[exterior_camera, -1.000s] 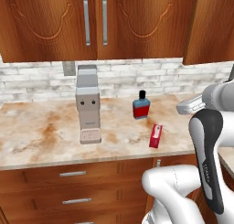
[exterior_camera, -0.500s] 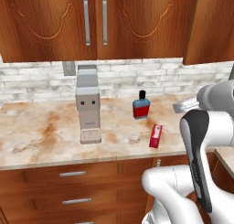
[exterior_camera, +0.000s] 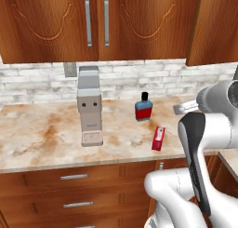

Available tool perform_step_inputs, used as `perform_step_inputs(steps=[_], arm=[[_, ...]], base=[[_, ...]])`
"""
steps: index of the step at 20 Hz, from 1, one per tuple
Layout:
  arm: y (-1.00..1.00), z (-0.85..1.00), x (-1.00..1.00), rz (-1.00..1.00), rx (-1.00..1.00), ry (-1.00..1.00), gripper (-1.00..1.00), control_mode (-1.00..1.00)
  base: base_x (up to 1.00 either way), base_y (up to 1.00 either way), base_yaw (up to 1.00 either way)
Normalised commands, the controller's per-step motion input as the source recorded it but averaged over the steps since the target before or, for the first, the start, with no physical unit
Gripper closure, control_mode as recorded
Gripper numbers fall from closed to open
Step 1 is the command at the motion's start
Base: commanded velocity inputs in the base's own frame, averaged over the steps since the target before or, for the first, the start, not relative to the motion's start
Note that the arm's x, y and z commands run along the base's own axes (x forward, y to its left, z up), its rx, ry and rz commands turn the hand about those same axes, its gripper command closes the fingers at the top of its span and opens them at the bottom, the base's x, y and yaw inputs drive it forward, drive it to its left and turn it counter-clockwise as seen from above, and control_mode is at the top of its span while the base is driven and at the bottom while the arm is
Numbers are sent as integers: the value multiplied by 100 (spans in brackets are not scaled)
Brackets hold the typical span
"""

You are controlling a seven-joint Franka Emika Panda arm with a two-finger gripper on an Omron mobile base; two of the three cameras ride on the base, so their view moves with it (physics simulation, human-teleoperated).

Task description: Pick the canned food and boxed food from the counter and place them in the cabinets closest to them.

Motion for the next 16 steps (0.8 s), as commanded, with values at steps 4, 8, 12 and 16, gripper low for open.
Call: perform_step_inputs(steps=[4, 8, 12, 16], arm=[[0, -19, 12, 0, 2, 13, -100, -100], [0, -22, 18, -2, 0, 15, -100, -100], [0, -27, 16, -4, 0, 14, -100, -100], [0, -30, 9, -6, 0, 10, -100, -100]], base=[[0, 0, 0], [0, 0, 0], [0, 0, 0], [0, 0, 0]])
